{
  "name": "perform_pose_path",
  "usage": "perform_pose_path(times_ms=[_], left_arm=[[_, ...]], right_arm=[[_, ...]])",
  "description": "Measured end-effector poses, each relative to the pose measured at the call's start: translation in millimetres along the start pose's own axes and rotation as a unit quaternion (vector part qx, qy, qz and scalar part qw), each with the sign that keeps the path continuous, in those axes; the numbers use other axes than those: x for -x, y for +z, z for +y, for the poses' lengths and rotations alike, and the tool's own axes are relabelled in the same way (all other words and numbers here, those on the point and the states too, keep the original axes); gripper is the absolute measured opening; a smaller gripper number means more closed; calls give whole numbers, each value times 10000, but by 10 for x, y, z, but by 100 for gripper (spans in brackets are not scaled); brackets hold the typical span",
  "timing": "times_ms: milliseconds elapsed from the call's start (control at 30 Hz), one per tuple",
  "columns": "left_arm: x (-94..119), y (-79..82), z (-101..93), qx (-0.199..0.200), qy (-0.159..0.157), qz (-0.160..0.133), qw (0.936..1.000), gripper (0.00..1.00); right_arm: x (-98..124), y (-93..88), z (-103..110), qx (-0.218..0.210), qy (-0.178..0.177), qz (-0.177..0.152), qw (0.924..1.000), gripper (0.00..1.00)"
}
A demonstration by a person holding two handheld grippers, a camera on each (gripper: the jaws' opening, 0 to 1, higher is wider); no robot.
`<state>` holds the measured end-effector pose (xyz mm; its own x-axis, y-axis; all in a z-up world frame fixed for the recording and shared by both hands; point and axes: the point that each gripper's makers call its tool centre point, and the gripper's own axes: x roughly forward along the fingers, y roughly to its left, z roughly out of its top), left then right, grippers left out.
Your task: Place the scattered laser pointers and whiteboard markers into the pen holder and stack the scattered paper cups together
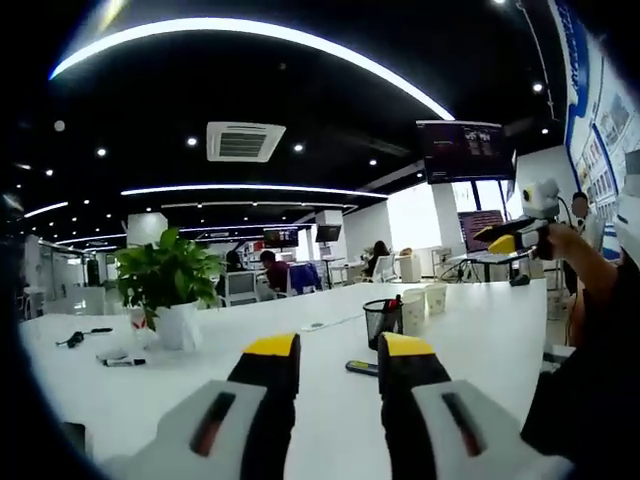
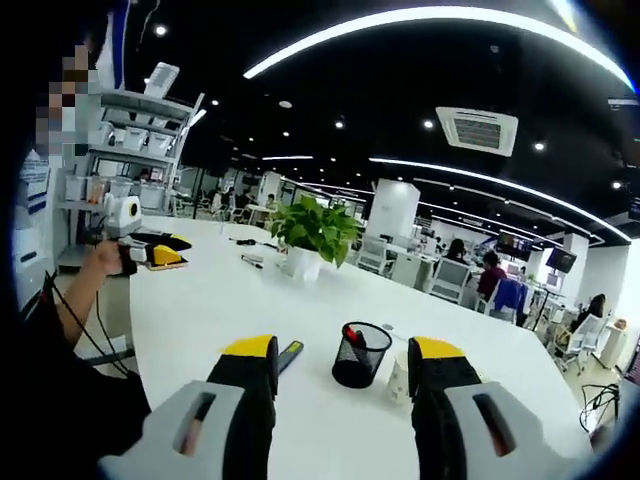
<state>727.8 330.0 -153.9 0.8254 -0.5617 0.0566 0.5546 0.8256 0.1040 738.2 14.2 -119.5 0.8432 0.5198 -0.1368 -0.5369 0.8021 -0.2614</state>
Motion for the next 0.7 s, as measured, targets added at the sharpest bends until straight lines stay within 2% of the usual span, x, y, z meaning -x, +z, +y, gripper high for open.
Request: perform_pose_path(times_ms=[67, 133, 167, 200, 233, 300, 367, 567, 667, 700], left_arm=[[-8, -50, 71, 74, 114, 68, 9999, 34], [-24, -109, 89, 128, 126, 182, 9997, 34], [-27, -136, 88, 114, 122, 238, 9996, 34], [-24, -152, 89, 103, 132, 266, 9995, 34], [-20, -162, 95, 100, 148, 287, 9994, 34], [-14, -179, 109, 52, 167, 346, 9992, 34], [-6, -192, 124, 13, 184, 377, 9991, 34], [-8, -210, 107, 74, 100, 380, 9992, 39], [-10, -212, 105, 102, 101, 388, 9991, 36], [-21, -214, 22, 58, -67, 427, 9991, 36]], right_arm=[[-142, -59, 103, -26, 143, 69, 9999, 54], [-216, -107, 143, -108, 135, 80, 9998, 53], [-250, -111, 155, -366, 47, -50, 9993, 53], [-297, -139, 216, -511, 126, -112, 9986, 53], [-349, -221, 304, -557, 281, -1, 9981, 53], [-447, -405, 417, -299, 411, 376, 9980, 52], [-533, -477, 497, -86, 420, 487, 9979, 51], [-657, -473, 648, -214, 604, 384, 9972, 53], [-667, -453, 667, -218, 645, 320, 9972, 52], [-677, -294, 749, -652, 930, -112, 9935, 52]])
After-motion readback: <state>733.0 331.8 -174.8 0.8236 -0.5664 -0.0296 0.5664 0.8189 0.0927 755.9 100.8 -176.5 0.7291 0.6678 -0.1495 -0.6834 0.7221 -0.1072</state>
